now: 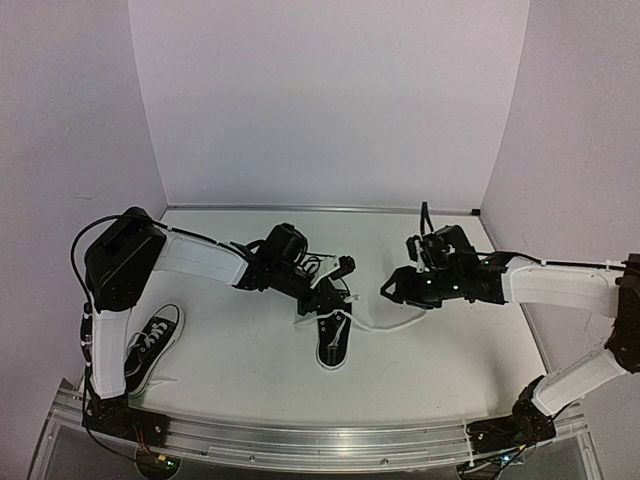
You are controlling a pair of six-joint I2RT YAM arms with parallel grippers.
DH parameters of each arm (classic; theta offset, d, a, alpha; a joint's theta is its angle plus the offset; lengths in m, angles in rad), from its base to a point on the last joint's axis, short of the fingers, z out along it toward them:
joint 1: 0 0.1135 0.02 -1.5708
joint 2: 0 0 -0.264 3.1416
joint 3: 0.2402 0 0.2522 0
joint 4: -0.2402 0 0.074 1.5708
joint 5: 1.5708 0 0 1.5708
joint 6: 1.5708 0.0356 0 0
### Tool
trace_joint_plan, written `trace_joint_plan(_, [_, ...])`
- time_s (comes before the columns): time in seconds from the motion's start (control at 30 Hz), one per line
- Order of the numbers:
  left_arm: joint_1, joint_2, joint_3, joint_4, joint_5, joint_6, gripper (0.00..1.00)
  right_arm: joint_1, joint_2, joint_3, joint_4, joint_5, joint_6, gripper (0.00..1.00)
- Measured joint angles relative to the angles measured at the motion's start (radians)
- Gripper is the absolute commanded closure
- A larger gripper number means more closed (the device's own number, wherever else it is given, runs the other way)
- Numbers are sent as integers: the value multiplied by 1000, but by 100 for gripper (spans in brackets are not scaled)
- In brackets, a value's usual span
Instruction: Tie the shoes
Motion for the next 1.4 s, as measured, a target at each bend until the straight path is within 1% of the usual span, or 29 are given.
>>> trace_joint_plan(0.1, [0,0,0,0,0,0,100,-58,-65,-42,-46,89,54,50])
trace_joint_plan(0.2, [0,0,0,4,-1,0,100,-111,-56,-55,-93,165,101,49])
trace_joint_plan(0.4, [0,0,-6,16,-1,0,100,-126,103,-55,-152,256,167,47])
trace_joint_plan(0.63, [0,0,-7,18,-2,-1,100,-126,232,-20,-188,321,184,49])
trace_joint_plan(0.93, [0,0,-7,20,-5,0,100,-126,332,64,-187,353,177,53])
trace_joint_plan(1.03, [0,0,-8,27,-6,0,100,-126,349,83,-182,354,175,51])
trace_joint_plan(1.13, [0,0,-13,33,-6,0,100,-126,351,86,-178,348,175,47])
trace_joint_plan(1.4, [0,0,-19,36,-7,0,100,-128,335,85,-158,308,176,46])
